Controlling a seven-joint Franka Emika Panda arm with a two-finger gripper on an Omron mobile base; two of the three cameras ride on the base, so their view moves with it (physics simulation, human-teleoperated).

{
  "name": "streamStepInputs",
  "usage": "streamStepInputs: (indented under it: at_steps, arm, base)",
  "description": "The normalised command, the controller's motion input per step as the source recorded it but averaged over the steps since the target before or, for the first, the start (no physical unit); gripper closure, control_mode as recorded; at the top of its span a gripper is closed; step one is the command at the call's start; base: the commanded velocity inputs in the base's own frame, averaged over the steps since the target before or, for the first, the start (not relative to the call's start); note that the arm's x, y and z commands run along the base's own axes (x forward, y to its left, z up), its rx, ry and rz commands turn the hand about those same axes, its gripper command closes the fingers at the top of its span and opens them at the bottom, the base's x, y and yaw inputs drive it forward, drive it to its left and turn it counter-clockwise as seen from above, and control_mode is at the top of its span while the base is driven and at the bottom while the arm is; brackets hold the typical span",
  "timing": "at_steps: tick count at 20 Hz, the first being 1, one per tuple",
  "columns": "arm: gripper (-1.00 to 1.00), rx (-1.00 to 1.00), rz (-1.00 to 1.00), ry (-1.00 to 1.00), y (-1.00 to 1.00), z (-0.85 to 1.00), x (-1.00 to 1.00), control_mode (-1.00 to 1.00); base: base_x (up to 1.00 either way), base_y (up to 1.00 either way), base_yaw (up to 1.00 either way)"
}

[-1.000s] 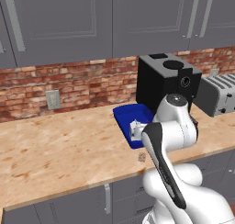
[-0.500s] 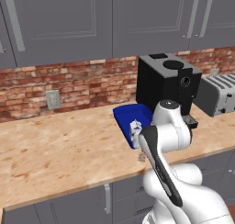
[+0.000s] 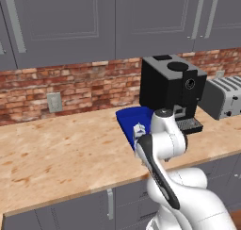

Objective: Take out the milk from the fridge and place it on the tray on the counter. Then take the sugar cube near the tray and place it in the tray.

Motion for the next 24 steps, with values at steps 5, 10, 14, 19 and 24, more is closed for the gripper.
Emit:
streamStepInputs:
  at_steps: [5,10,14,19,24]
  arm:
    - [-1.00,0.00,0.00,0.04,0.01,-0.31,0.31,-1.00]
    - [-1.00,0.00,0.00,0.04,0.00,-0.19,0.36,-1.00]
    - [-1.00,0.00,0.00,0.06,0.00,-0.17,0.34,-1.00]
    - [-1.00,0.00,0.00,0.11,0.00,-0.33,0.22,-1.00]
    - [-1.00,0.00,0.00,0.10,0.00,-0.44,0.18,-1.00]
  base:
    - [0.00,0.00,0.00]
    - [0.00,0.00,0.00]
    - [0.00,0.00,0.00]
    - [0.00,0.00,0.00]
    - [0.00,0.00,0.00]
